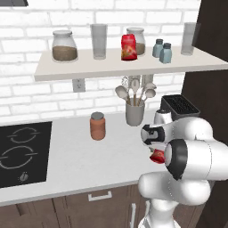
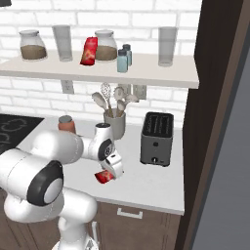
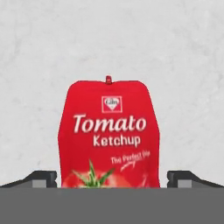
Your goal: Put the shaker and condiment bottle from the counter next to their counterparts in the cabinet.
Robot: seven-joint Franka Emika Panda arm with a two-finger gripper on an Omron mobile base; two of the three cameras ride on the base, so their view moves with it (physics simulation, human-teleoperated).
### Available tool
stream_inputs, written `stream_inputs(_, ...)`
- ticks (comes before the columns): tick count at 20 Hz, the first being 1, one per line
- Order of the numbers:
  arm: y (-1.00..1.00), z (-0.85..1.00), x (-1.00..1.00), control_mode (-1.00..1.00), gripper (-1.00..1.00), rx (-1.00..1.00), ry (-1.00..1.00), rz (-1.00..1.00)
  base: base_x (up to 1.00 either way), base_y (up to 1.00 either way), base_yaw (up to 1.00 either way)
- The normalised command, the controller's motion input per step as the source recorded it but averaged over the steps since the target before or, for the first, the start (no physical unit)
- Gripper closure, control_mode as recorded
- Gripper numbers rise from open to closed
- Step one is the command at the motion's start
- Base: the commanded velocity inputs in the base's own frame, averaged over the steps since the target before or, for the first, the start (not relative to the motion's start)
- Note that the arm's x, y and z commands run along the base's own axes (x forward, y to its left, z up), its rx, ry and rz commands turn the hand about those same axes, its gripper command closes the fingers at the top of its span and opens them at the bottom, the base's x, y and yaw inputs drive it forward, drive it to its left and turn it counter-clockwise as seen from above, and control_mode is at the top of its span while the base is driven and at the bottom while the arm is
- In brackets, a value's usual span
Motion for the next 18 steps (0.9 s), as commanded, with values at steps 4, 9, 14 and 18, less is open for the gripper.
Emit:
stream_inputs(4, 0.0, -0.14, 0.0, -1.0, -1.0, 0.0, 0.1, 0.0, 0.0, 0.0, 0.0)
stream_inputs(9, 0.0, -0.06, 0.0, -1.0, -1.0, 0.0, 0.0, 0.0, 0.0, 0.0, 0.0)
stream_inputs(14, 0.0, -0.01, 0.0, -1.0, 1.0, 0.0, 0.0, 0.0, 0.0, 0.0, 0.0)
stream_inputs(18, 0.0, 0.0, 0.0, -1.0, 1.0, 0.0, 0.0, 0.0, 0.0, 0.0, 0.0)
